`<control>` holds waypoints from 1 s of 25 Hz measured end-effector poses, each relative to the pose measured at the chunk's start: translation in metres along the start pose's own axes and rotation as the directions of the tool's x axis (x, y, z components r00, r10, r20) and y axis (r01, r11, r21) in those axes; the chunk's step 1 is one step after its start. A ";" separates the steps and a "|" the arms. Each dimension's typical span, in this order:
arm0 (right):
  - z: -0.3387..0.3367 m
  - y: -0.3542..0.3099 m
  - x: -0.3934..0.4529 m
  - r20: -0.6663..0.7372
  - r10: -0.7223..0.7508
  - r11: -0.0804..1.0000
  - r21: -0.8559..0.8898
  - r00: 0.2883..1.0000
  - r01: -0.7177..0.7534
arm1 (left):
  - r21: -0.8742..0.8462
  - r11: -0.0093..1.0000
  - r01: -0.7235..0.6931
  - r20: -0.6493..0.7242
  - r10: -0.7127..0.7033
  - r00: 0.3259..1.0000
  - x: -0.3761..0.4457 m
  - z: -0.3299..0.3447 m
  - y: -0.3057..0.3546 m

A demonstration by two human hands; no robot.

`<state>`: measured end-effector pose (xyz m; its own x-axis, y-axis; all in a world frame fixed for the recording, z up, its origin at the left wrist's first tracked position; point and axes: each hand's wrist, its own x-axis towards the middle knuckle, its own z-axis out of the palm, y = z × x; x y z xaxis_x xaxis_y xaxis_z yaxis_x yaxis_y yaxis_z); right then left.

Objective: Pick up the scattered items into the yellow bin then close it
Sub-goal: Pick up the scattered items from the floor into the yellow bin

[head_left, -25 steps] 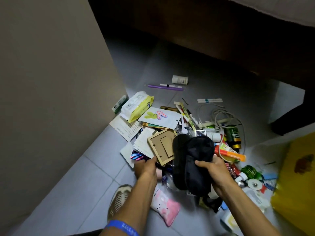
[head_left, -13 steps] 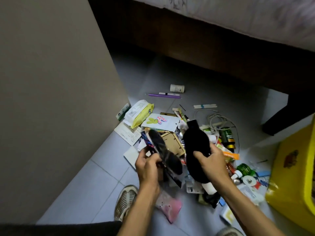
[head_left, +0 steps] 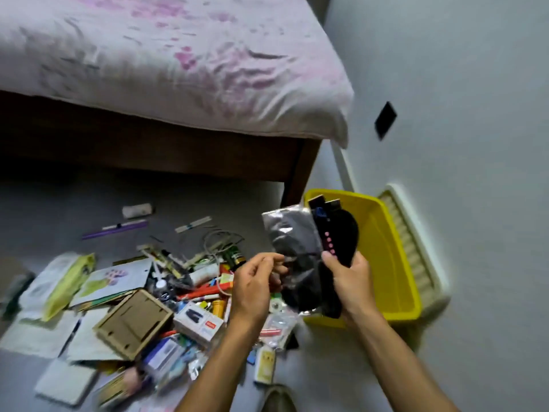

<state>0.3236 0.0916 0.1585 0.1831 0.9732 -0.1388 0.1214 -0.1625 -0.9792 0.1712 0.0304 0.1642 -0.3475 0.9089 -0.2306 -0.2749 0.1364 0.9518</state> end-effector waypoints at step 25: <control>0.187 0.186 -0.069 0.766 0.264 0.456 -0.634 0.586 0.624 | 0.638 0.433 0.637 -0.680 -0.072 0.730 0.025 -0.249 -0.157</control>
<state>0.1507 0.0248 -0.0416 -0.6084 0.6514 -0.4533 0.7884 0.4303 -0.4397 -0.0175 -0.0660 -0.0415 -0.8432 0.3859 -0.3742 0.2320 0.8892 0.3943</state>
